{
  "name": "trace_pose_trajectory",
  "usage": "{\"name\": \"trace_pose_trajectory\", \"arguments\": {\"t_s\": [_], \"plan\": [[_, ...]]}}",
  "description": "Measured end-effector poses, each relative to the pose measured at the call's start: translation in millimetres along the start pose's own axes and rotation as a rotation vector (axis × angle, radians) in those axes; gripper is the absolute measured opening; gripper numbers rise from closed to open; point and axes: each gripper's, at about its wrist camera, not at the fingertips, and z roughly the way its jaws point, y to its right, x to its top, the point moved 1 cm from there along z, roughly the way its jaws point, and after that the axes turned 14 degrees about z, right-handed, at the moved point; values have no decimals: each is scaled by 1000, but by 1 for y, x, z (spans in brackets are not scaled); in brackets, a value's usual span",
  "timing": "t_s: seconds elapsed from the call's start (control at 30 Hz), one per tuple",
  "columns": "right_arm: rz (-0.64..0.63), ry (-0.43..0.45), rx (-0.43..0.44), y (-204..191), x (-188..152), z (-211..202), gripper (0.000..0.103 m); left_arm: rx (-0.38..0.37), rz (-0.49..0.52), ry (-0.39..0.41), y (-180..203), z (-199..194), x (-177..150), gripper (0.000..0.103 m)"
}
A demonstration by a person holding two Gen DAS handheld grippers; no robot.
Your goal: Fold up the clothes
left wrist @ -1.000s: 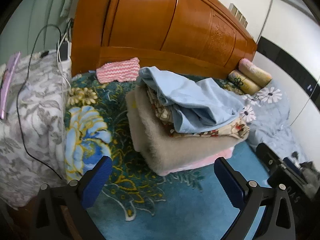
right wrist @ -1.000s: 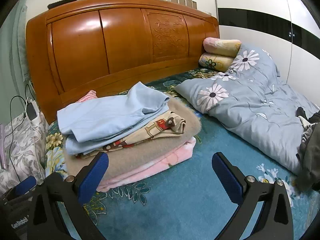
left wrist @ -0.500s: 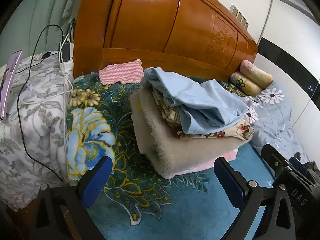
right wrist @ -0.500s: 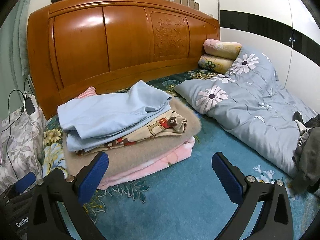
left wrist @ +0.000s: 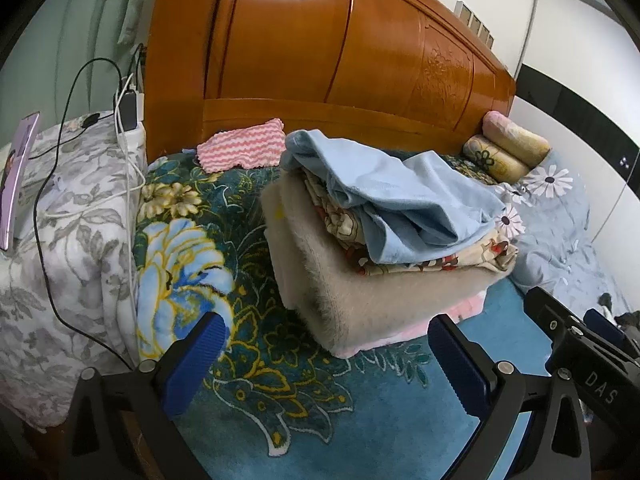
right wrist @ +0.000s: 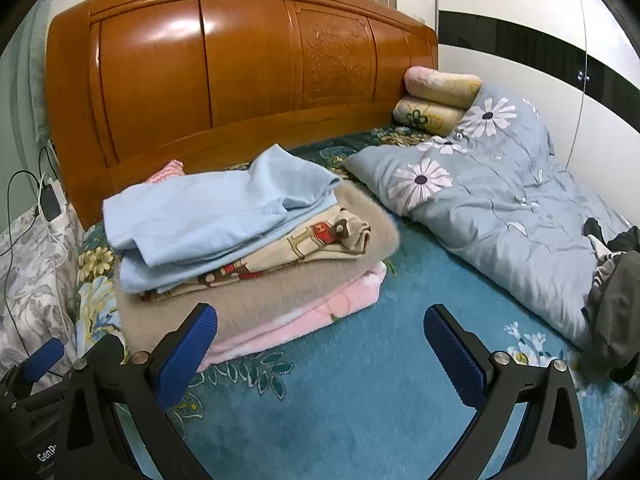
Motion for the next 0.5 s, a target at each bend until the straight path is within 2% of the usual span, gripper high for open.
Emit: {"name": "trace_pose_trajectory", "arguments": {"t_s": [0.27,0.5], "plan": [[32,-45,-28,7,1,13,103,10,16,-20,8,11,7,103],[27,-70,-30,6,0,20,103,13,-15,-19,5,13,-1,103]]}}
